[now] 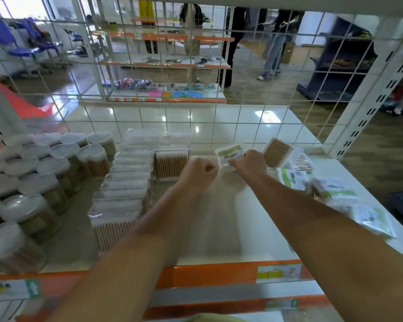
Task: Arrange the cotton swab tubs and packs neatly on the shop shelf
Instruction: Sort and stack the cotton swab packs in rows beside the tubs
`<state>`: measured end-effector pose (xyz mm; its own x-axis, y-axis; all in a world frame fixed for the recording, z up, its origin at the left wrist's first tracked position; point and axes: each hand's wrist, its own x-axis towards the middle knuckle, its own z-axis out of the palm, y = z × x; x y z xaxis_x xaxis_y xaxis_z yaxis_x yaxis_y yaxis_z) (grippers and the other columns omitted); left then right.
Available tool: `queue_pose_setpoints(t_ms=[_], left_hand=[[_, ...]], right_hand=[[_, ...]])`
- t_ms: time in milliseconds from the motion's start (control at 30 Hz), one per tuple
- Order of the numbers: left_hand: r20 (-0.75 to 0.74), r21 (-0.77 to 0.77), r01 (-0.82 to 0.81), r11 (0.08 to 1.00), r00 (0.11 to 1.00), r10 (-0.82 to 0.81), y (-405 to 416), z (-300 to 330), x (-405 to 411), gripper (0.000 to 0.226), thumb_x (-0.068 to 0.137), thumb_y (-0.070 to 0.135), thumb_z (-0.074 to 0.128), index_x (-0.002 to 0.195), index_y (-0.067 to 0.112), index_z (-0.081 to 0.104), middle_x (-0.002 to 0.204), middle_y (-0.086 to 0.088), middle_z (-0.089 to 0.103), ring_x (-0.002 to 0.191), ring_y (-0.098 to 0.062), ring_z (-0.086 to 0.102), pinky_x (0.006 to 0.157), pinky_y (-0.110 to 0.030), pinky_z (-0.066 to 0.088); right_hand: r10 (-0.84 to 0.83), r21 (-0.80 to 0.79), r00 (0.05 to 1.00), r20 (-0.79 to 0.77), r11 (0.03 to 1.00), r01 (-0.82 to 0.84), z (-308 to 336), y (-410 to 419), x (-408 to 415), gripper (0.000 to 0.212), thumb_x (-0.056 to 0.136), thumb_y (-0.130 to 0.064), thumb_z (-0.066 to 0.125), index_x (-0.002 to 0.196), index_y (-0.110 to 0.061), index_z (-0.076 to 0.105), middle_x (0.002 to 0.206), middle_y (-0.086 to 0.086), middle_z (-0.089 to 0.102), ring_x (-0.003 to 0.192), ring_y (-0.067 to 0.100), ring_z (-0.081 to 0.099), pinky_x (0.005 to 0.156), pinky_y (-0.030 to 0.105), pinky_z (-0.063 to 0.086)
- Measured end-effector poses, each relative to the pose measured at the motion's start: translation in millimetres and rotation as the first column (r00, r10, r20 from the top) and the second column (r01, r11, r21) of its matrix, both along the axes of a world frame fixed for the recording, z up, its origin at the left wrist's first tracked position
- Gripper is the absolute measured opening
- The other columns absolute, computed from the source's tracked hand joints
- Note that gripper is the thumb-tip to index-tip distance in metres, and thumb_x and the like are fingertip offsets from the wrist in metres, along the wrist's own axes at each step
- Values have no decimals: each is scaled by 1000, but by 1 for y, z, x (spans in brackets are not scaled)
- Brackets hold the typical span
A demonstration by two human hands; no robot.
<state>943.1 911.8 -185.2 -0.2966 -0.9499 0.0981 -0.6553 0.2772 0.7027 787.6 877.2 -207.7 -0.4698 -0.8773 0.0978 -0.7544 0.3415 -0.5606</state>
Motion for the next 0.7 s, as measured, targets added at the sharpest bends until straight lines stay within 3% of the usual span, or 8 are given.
queue_pose_setpoints(t_ms=[167,333,467,567,700], left_hand=[[-62,17,-61,998,996,62,3,-6,-1,18,92,15,53,102,8,67,89,0,61,80,-12,56,62,-10,39],[-279,120,-180,976,938,207,9,-13,-5,33,91,23,55,121,8,57,98,-7,63,86,-19,61,64,-23,44],[-513,218,-175,960,816,265,17,-7,-7,37,91,27,57,121,7,54,97,-8,64,84,-20,61,65,-28,48],[-718,252,-79,964,652,242,27,6,-3,32,90,23,58,116,4,54,95,-5,65,80,-14,64,64,-25,53],[-834,222,51,974,527,162,40,13,6,28,78,17,64,101,2,59,89,-7,68,77,-18,68,64,-32,59]], right_hand=[[41,-168,980,197,986,-7,3,16,2,31,77,-31,72,93,-8,60,89,4,61,79,17,54,68,28,39],[118,-319,923,366,948,5,13,38,8,26,76,-29,74,91,-14,59,87,0,64,79,17,61,71,32,52],[209,-387,862,462,922,-16,25,66,18,26,75,-28,75,95,-17,60,89,-2,66,81,15,63,74,32,54],[289,-412,829,478,908,-79,31,89,25,20,78,-25,73,92,-16,62,81,-4,65,71,10,58,67,29,51],[426,-448,730,535,875,-182,31,115,25,15,81,-17,69,95,-12,66,83,0,69,71,9,60,63,23,49]])
